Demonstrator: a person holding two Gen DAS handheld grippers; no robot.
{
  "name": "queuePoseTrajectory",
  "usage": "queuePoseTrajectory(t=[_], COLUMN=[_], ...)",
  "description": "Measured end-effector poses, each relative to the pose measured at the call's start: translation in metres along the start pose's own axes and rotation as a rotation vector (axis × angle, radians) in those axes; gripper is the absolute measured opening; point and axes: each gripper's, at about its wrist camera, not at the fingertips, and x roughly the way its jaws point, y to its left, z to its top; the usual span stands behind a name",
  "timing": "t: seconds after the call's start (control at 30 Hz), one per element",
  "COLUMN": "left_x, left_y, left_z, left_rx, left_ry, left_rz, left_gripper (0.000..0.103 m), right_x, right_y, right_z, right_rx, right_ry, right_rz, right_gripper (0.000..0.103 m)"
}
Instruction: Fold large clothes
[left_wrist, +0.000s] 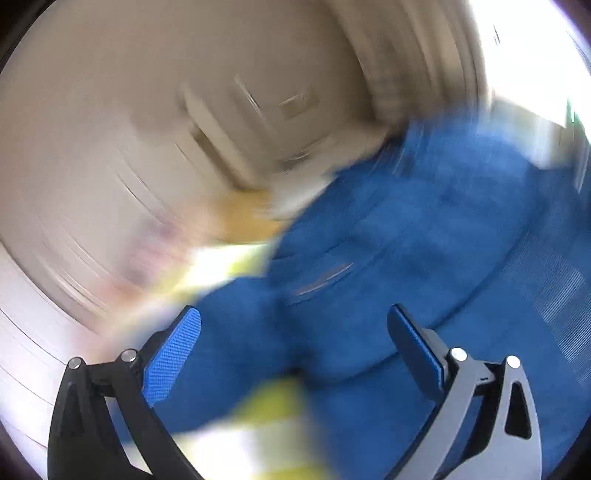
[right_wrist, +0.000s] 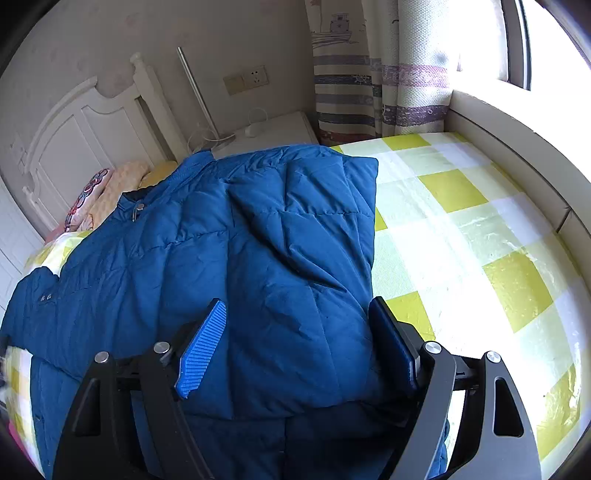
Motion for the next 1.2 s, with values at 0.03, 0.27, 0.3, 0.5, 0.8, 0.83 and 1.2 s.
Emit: queuePoseTrajectory(t=[0.03, 0.27, 0.3, 0.5, 0.8, 0.83, 1.2], left_x=[0.004, 0.106, 0.123, 0.130, 0.127, 0.128, 0.129], left_y=[0.005, -0.054, -0.058, -0.056, -0.051, -0.050, -0.048], left_z=[0.003, 0.002, -0.008, -0.012, -0.011, -0.011, -0.012], left_rx=[-0.106, -0.175, -0.177, -0.161, -0.164, -0.165, -0.176], left_ry=[0.001, 0.167, 0.188, 0.153, 0.156, 0.156, 0.156], left_rz=[-0.088, -0.207, -0.195, -0.191, -0.194, -0.196, -0.210], left_gripper=[0.100, 0.097, 0.098, 0.101, 0.101, 0.101, 0.101], right_x=[-0.001, -0.006, -0.006, -0.038, -0.030, -0.030, 0.067], right_y=[0.000, -0.011, -0.013, -0.026, 0.051, 0.057, 0.073], right_z=[0.000, -0.003, -0.003, -0.009, 0.002, 0.008, 0.051], right_rx=[0.000, 0.042, 0.045, 0.106, -0.277, -0.289, -0.229], right_ry=[0.000, -0.003, -0.004, -0.173, -0.074, -0.075, 0.159], right_rz=[-0.002, 0.009, 0.015, 0.034, -0.063, -0.070, -0.159], right_gripper=[0.078, 0.083, 0.083, 0.083, 0.083, 0.083, 0.098])
